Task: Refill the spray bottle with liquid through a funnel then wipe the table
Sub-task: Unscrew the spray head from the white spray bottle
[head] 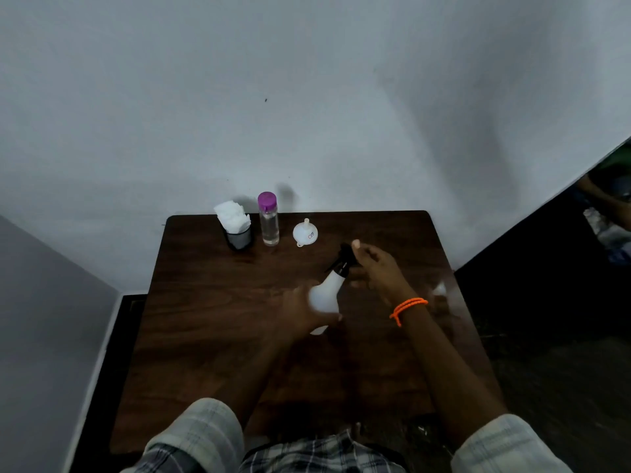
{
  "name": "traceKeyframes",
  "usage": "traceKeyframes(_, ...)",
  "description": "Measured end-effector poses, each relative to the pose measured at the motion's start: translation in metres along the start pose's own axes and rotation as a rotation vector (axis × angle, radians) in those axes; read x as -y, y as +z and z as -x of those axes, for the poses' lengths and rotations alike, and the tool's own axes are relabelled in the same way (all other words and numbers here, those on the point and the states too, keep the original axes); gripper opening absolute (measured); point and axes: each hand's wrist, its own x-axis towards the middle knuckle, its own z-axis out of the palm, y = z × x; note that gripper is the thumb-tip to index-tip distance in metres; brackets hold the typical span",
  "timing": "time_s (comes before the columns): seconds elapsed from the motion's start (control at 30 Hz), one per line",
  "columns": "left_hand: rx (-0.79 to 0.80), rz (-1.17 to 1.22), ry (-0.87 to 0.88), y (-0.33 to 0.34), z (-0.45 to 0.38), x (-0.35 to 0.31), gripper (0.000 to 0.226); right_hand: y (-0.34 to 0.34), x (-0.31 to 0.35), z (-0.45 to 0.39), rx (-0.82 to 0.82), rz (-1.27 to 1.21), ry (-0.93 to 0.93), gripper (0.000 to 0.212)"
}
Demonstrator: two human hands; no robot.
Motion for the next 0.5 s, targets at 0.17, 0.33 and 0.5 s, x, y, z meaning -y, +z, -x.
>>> traceKeyframes(0.17, -0.117, -0.242, 0.019, 0.009, 0.0, 0.005, 0.087, 0.02, 0.01, 0.0, -0.248, 0.299, 0.079, 0.049)
traceKeyframes(0.33, -0.196, -0.278, 0.075, 0.007, 0.006, 0.01, 0.089, 0.026, 0.005, 0.002, -0.255, 0.216, 0.114, 0.018)
traceKeyframes(0.5, -0.042, -0.055, 0.035, -0.01, 0.003, 0.019, 0.08, 0.02, 0.014, 0.01, -0.029, -0.003, 0.063, 0.027)
